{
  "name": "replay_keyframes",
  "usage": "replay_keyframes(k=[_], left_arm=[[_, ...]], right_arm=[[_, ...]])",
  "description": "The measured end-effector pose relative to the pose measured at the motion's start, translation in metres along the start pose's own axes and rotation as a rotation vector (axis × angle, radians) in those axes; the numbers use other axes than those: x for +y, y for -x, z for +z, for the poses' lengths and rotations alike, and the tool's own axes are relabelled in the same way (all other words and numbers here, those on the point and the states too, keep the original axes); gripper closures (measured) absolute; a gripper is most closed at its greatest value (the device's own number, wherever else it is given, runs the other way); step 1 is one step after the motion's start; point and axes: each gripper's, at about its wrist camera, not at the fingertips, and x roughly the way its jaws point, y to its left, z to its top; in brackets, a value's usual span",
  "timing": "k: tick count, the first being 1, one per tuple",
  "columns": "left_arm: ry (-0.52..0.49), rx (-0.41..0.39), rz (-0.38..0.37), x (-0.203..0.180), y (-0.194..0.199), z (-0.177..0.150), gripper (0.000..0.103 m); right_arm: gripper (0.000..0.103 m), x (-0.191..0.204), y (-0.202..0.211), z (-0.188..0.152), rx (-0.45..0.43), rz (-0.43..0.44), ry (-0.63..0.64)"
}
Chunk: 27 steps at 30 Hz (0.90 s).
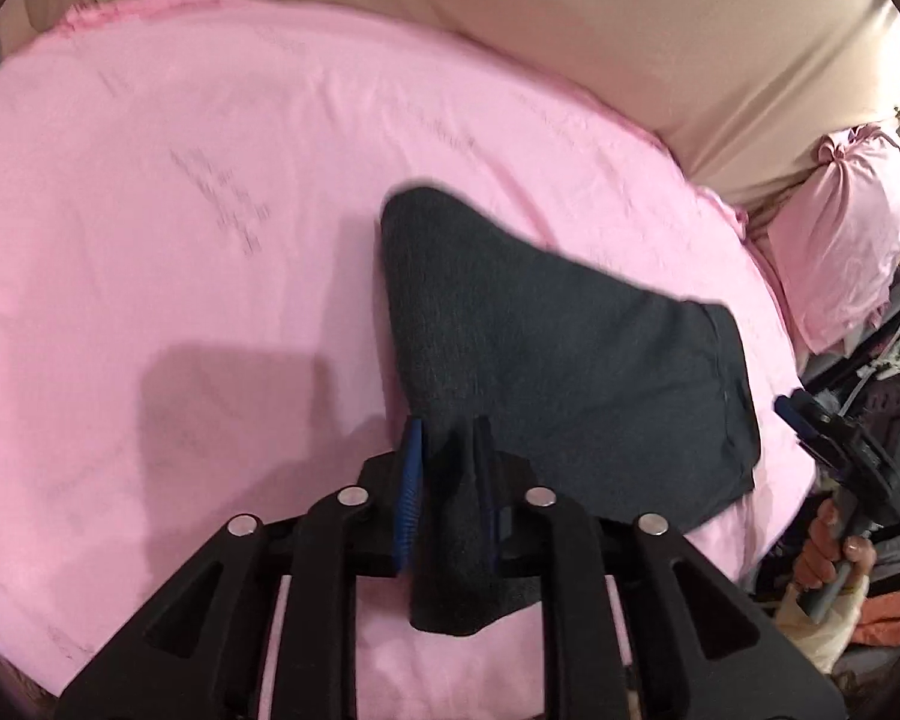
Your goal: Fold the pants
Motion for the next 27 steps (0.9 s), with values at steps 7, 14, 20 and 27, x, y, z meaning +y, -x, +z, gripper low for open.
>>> replay_keyframes(k=[7, 14, 20, 27], left_arm=[[-0.092, -0.091, 0.082, -0.032, 0.019, -0.007, 0.053], [-0.156, -0.079, 0.141, -0.060, 0.005, -0.015, 0.033], [-0.154, -0.012, 0.270, -0.053, -0.030, -0.025, 0.033], [-0.132, -0.159, 0.169, -0.075, -0.004, 0.014, 0.032]], right_arm=[[0.072, 0.012, -0.067, -0.012, 0.155, -0.084, 0.058], [0.087, 0.036, -0.003, -0.007, 0.073, -0.001, 0.076], [0.081, -0.008, -0.026, -0.022, 0.101, -0.047, -0.092], [0.095, 0.069, -0.029, 0.019, 0.020, -0.002, 0.135]])
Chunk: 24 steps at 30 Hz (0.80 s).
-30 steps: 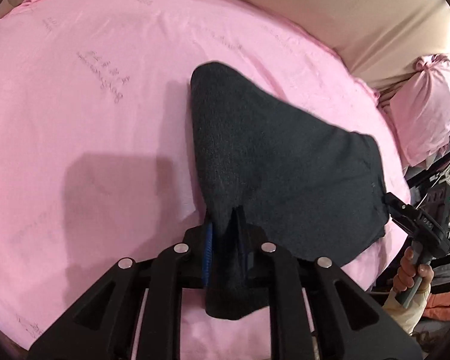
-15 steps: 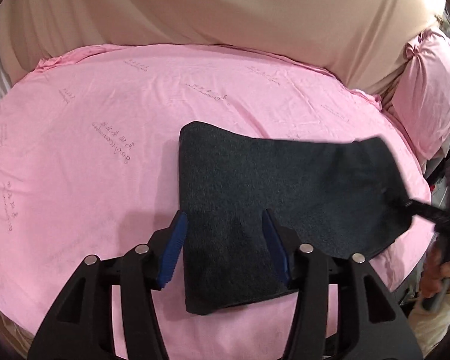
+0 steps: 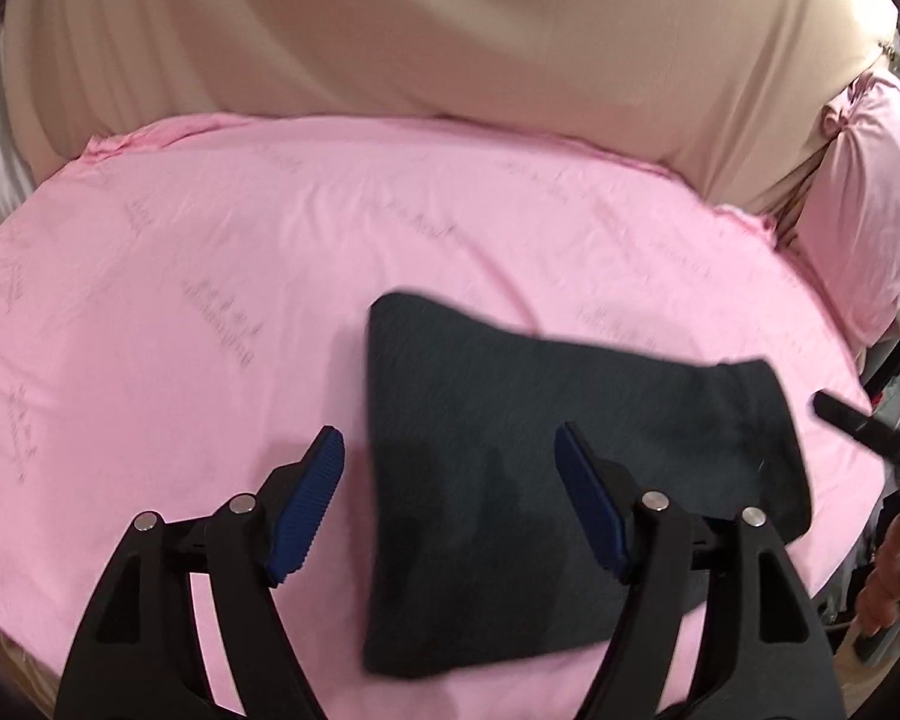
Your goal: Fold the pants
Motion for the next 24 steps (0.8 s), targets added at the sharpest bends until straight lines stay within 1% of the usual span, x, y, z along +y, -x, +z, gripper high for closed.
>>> replay_keyframes(k=[1, 2, 3, 4, 5, 6, 7, 9, 10, 11, 12, 13, 14, 15, 16, 18, 19, 20, 21, 23, 24], left_arm=[[-0.001, 0.006, 0.001, -0.004, -0.009, 0.005, 0.031], [-0.011, 0.033, 0.018, -0.008, -0.028, 0.010, 0.031], [-0.020, 0.068, 0.061, -0.010, -0.049, 0.011, 0.031], [-0.025, 0.093, 0.102, -0.009, -0.065, 0.011, 0.032], [-0.024, 0.144, 0.170, -0.004, -0.091, 0.007, 0.031], [-0.002, 0.165, 0.164, 0.001, -0.100, 0.004, 0.031], [0.051, 0.154, 0.116, 0.010, -0.101, 0.001, 0.029], [0.054, 0.158, 0.109, 0.014, -0.096, 0.000, 0.028], [0.053, 0.156, 0.114, 0.015, -0.095, 0.001, 0.027], [0.051, 0.154, 0.120, 0.014, -0.094, 0.000, 0.027], [0.046, 0.152, 0.128, 0.012, -0.093, -0.001, 0.027], [0.039, 0.145, 0.139, 0.010, -0.089, -0.002, 0.027], [0.033, 0.138, 0.142, 0.007, -0.085, -0.004, 0.027], [0.027, 0.134, 0.145, 0.005, -0.080, -0.006, 0.028], [0.023, 0.132, 0.148, 0.002, -0.075, -0.008, 0.028], [0.014, 0.123, 0.153, 0.004, -0.068, -0.008, 0.029], [0.011, 0.119, 0.147, 0.004, -0.060, -0.010, 0.029], [0.009, 0.117, 0.144, 0.004, -0.057, -0.010, 0.028], [0.007, 0.113, 0.143, 0.004, -0.052, -0.012, 0.028], [-0.011, 0.105, 0.150, 0.002, -0.045, -0.018, 0.028], [-0.019, 0.107, 0.154, 0.000, -0.043, -0.022, 0.027]], right_arm=[[0.097, -0.001, -0.016, 0.004, 0.027, 0.005, 0.009], [0.103, -0.010, -0.035, 0.007, 0.051, -0.031, 0.003], [0.103, -0.023, -0.051, 0.009, 0.061, -0.114, -0.011], [0.103, -0.042, -0.066, 0.008, 0.072, -0.145, -0.048], [0.103, -0.056, -0.069, 0.006, 0.052, -0.072, -0.116], [0.103, -0.073, -0.062, 0.004, 0.049, -0.011, -0.196], [0.103, -0.072, -0.057, 0.003, 0.055, 0.003, -0.225], [0.103, -0.045, -0.037, 0.003, 0.014, -0.055, -0.123], [0.102, -0.032, -0.029, 0.001, -0.001, -0.070, -0.072], [0.102, -0.029, -0.026, -0.002, -0.004, -0.065, -0.055], [0.102, -0.031, -0.029, -0.006, 0.014, -0.080, -0.049], [0.103, -0.049, -0.034, -0.011, 0.057, -0.147, -0.043], [0.103, -0.059, -0.043, -0.016, 0.076, -0.155, -0.059], [0.103, -0.065, -0.041, -0.021, 0.060, -0.125, -0.098], [0.103, -0.064, -0.034, -0.024, 0.056, -0.114, -0.118], [0.103, -0.042, -0.008, -0.024, 0.000, -0.094, -0.063], [0.103, -0.034, 0.003, -0.027, -0.008, -0.075, -0.035], [0.103, -0.029, 0.008, -0.032, 0.003, -0.067, -0.013], [0.103, -0.028, 0.008, -0.037, 0.021, -0.082, 0.005], [0.103, -0.036, -0.001, -0.054, 0.090, -0.165, 0.026], [0.103, -0.045, -0.007, -0.059, 0.110, -0.170, 0.007]])
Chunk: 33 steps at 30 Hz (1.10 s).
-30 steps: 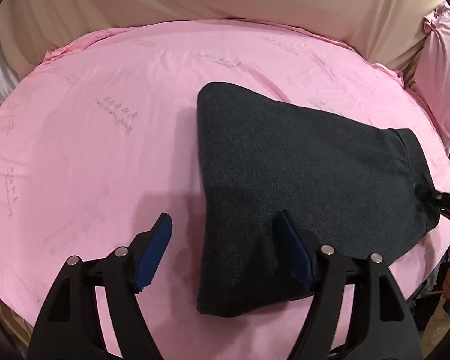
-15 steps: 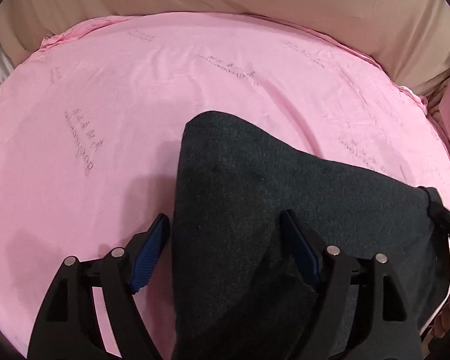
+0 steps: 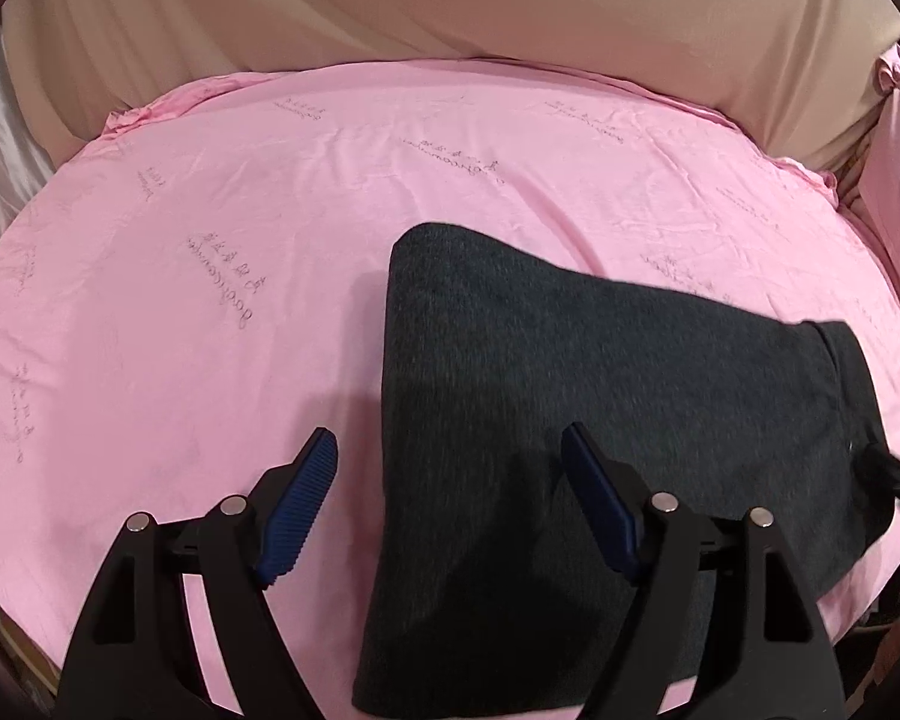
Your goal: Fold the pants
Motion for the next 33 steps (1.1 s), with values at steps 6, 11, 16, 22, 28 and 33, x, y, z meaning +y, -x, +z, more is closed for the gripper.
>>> replay_keyframes(k=[6, 11, 16, 22, 28, 33], left_arm=[[-0.022, 0.028, 0.022, -0.003, -0.003, -0.012, 0.027], [-0.014, 0.027, 0.039, 0.001, 0.003, -0.020, 0.023], [-0.011, 0.024, 0.049, 0.006, 0.010, -0.031, 0.021], [0.030, 0.021, 0.031, 0.024, 0.027, -0.043, 0.017], [0.054, 0.027, 0.036, 0.039, 0.034, -0.059, 0.017], [0.088, 0.055, -0.006, 0.044, 0.027, -0.065, 0.017]], right_arm=[[0.100, 0.016, 0.021, 0.001, -0.052, 0.096, -0.009], [0.103, 0.006, 0.010, -0.013, -0.004, 0.018, -0.022], [0.095, 0.004, 0.041, -0.015, -0.066, 0.018, -0.037], [0.092, -0.026, 0.055, -0.033, -0.064, -0.041, -0.119], [0.090, -0.043, 0.054, -0.050, -0.027, -0.070, -0.144], [0.080, -0.033, 0.041, -0.056, 0.005, -0.067, -0.090]])
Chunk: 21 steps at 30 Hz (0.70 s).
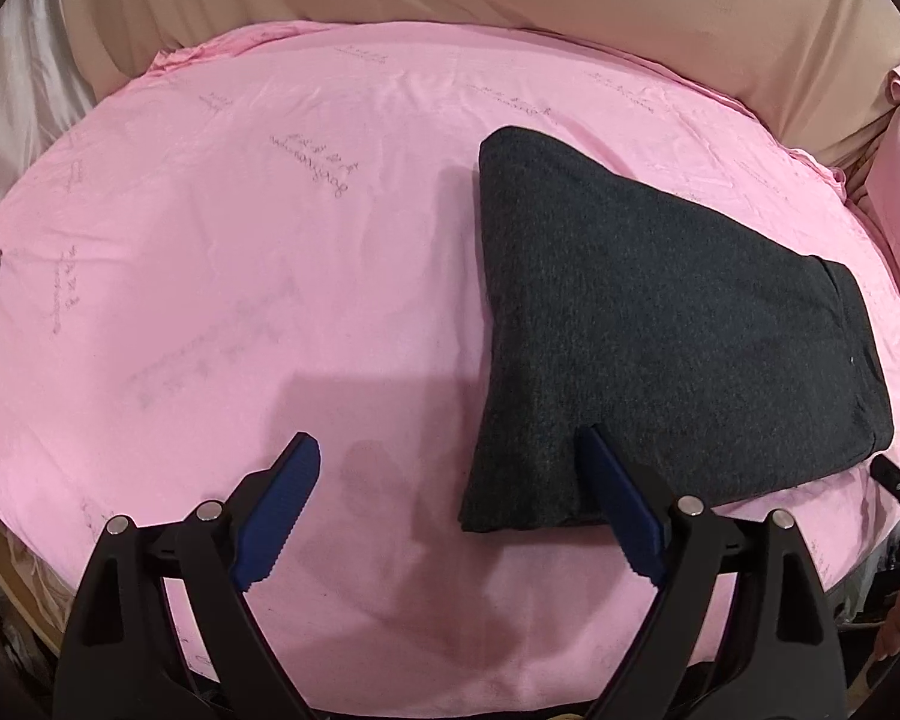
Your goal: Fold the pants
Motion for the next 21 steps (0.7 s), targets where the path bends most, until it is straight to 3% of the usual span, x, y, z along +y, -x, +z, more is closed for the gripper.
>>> replay_keyframes(k=[8, 14, 15, 16, 17, 18, 20, 21], left_arm=[[0.050, 0.038, -0.114, 0.010, 0.005, -0.002, 0.014], [0.035, 0.058, -0.110, 0.000, -0.012, -0.002, 0.012], [0.029, 0.058, -0.114, -0.001, -0.013, -0.001, 0.013], [0.025, 0.058, -0.127, -0.001, -0.013, 0.000, 0.023], [0.012, 0.063, -0.168, -0.003, -0.012, 0.001, 0.047], [0.002, 0.082, -0.237, -0.006, -0.009, 0.001, 0.062], [-0.016, 0.081, -0.208, -0.011, 0.000, 0.002, 0.077], [-0.042, 0.072, -0.184, -0.015, 0.003, 0.001, 0.077]], right_arm=[[0.054, 0.020, -0.011, 0.002, -0.020, 0.010, 0.107], [0.052, 0.030, -0.023, 0.009, -0.040, 0.017, 0.149], [0.058, 0.029, -0.024, 0.010, -0.043, 0.027, 0.146], [0.063, 0.029, -0.024, 0.011, -0.041, 0.044, 0.144], [0.071, 0.030, -0.022, 0.013, -0.041, 0.046, 0.149], [0.076, 0.032, -0.018, 0.014, -0.044, 0.050, 0.153], [0.084, 0.032, -0.001, 0.019, -0.077, 0.075, 0.125], [0.085, 0.028, 0.006, 0.022, -0.087, 0.102, 0.095]])
